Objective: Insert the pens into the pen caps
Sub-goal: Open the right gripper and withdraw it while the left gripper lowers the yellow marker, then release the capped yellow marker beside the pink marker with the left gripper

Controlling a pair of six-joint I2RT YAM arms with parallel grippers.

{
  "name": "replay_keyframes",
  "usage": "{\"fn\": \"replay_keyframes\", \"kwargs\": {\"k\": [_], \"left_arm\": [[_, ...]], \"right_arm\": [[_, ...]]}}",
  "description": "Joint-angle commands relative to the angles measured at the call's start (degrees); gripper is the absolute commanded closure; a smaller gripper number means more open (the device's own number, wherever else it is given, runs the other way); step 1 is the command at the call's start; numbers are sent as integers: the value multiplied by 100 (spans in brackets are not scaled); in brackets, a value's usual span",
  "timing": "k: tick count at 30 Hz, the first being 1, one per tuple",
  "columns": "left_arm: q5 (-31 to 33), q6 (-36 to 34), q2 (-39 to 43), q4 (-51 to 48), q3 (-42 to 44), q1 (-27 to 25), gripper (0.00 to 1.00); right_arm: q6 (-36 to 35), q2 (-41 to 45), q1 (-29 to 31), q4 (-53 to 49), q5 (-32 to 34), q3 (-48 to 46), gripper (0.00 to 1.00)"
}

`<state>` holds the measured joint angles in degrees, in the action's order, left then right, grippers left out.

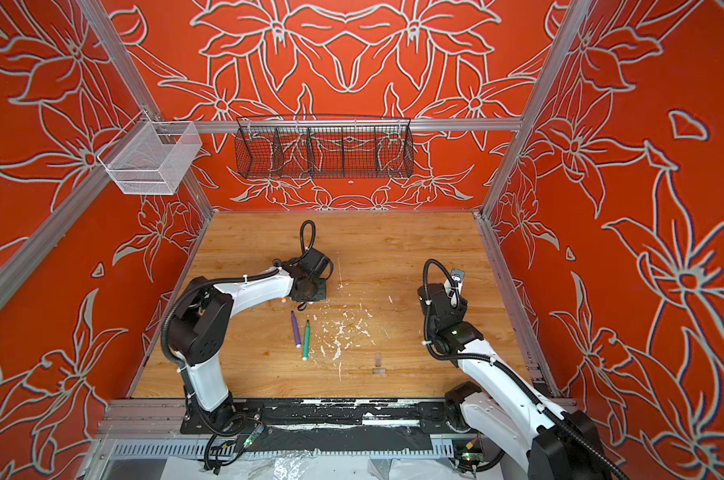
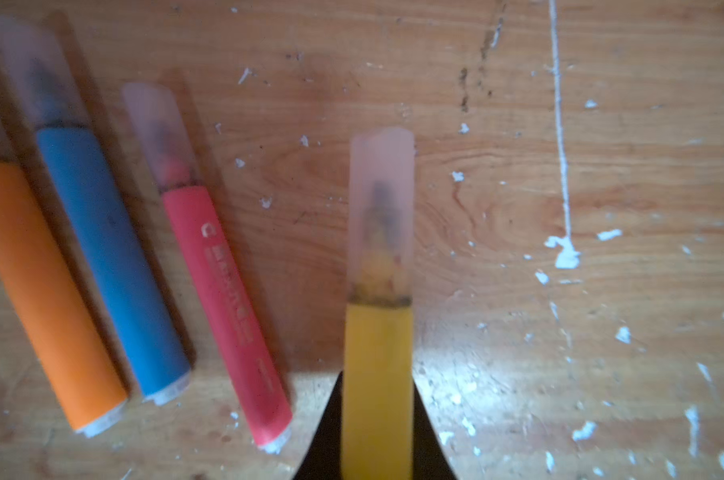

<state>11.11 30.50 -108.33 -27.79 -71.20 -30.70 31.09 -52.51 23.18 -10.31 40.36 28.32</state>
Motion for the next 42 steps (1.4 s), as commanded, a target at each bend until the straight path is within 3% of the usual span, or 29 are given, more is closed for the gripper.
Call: {"fn": "replay_keyframes", "kwargs": {"k": [1,10,17,27,37,42], "left_arm": [[416,-140,-393,-674,-454,36,100],[459,-42,-666,-956,-676,125,100],[326,-83,-664,-948,-693,134,82],[208,-213,-360,-782,-533,134,74],[-165,-277,1128,-682,134,76,68],[-241,198,2402,-1285,805,-420,68]], "right_arm": [[66,91,-25,-72,-66,-57,44],[37,782,-24,87,-168,-464,44],[29,713,-24,95,-210,-437,44],[29,617,-24,84,-230,-388,44],[22,602,-33,89,-235,-384,44],[35,641,-25,55,-231,-386,44]]}}
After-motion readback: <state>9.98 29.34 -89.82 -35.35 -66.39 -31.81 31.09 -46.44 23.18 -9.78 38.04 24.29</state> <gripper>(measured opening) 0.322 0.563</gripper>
